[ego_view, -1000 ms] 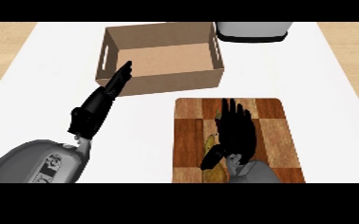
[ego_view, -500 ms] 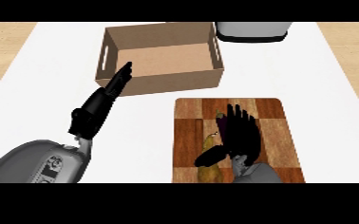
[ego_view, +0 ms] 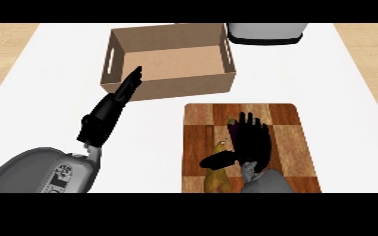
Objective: Pick the eggplant from the cutting board and place it in the cardboard box
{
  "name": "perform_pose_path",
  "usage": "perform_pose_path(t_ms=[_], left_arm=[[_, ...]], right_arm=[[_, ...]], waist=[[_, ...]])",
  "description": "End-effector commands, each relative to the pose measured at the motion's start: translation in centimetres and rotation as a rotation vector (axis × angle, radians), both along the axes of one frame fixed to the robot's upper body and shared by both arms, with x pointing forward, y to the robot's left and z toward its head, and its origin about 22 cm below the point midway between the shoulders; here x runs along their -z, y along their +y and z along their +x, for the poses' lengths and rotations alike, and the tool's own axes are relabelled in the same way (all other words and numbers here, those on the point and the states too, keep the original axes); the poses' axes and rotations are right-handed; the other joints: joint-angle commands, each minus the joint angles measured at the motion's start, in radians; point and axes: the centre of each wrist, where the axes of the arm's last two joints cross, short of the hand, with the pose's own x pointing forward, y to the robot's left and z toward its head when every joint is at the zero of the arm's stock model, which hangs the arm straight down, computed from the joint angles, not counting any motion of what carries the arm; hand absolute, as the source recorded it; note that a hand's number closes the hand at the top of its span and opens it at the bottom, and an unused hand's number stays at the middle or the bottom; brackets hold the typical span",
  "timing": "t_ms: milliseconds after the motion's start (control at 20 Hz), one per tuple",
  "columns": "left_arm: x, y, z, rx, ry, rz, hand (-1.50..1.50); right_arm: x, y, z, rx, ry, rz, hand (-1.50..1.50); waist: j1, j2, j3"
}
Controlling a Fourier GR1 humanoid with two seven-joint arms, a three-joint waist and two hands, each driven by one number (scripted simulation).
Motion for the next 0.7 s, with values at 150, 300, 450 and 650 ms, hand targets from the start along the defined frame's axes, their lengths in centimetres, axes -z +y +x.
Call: perform_pose_path(t_ms=[150,300,450,650], left_arm=[[0.7,1.2,-1.3,0.006,0.007,-0.010,0.00],[0.0,0.5,0.2,-0.002,-0.003,0.009,0.00],[0.2,-0.8,-0.3,-0.002,0.003,0.020,0.00],[1.0,1.0,-1.2,-0.001,-0.004,-0.001,0.00]], right_arm=[[0.2,-1.2,1.4,0.022,0.050,-0.031,1.50],[3.8,-2.0,-1.0,-0.006,0.058,-0.059,1.50],[0.4,-3.0,0.2,-0.037,0.016,-0.081,1.50],[2.8,-2.0,0.8,-0.061,-0.052,-0.135,1.50]], waist=[[0.001,0.003,0.000],[-0.001,0.004,0.000],[-0.003,0.003,0.000],[0.001,0.004,0.000]])
